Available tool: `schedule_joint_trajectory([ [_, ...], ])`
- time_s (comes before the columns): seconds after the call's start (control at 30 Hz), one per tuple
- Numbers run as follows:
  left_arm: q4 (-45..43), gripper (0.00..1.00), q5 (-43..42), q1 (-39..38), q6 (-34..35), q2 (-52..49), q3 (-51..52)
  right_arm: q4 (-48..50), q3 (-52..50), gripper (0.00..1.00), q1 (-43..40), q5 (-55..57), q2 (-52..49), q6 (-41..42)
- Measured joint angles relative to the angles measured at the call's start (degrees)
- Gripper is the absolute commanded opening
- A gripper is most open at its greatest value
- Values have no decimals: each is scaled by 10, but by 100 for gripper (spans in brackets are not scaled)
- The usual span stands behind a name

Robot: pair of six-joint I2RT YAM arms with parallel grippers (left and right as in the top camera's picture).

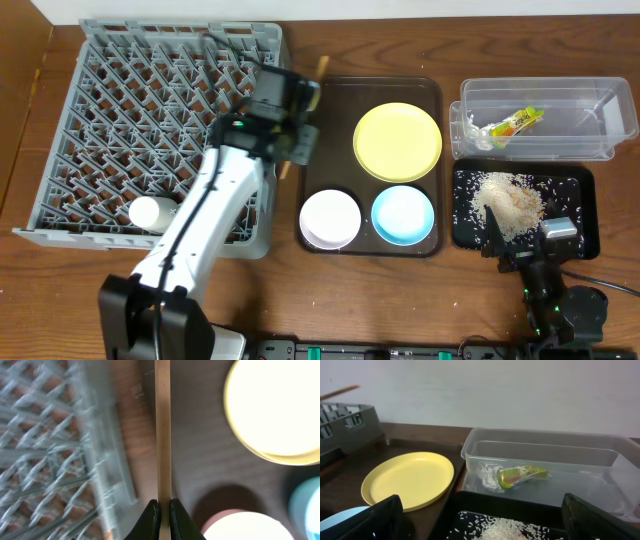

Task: Sort waste into correct bins and load items into the dishwasher
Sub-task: 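Carry the chopstick left and drop it into the dish rack, then grasp the rim of the light-blue bowl with the left gripper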

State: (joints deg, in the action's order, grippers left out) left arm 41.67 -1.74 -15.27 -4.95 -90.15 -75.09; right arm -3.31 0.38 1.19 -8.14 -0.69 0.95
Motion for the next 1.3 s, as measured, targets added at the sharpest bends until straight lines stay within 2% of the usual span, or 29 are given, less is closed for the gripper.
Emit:
schedule_joint_trajectory([
  [0.23, -6, 8, 19, 96, 16, -23, 2, 0, 0, 99, 0, 0, 0, 0],
  [0.4, -7, 10, 1, 113, 2, -56, 4, 0, 0, 99, 0, 0, 0, 0],
  [0.43, -7, 13, -1, 113, -3, -64, 4, 0, 0, 99, 0, 0, 0, 0],
  [0.53, -9, 42, -6, 112, -21, -85, 5, 0, 0, 99, 0, 0, 0, 0],
  [0.67, 0, 56, 8, 121, -26, -89, 5, 0, 0, 99, 0, 0, 0, 0],
  [0.87, 59, 56, -7, 112, 4, -57, -10, 0, 0, 99, 0, 0, 0, 0],
  [1.13, 60, 59, -163, 43, 39, 72, -38, 0, 0, 99, 0, 0, 0, 0],
  [1.3, 59, 59, -217, -24, 64, 65, -31, 0, 0, 99, 0, 0, 0, 0],
])
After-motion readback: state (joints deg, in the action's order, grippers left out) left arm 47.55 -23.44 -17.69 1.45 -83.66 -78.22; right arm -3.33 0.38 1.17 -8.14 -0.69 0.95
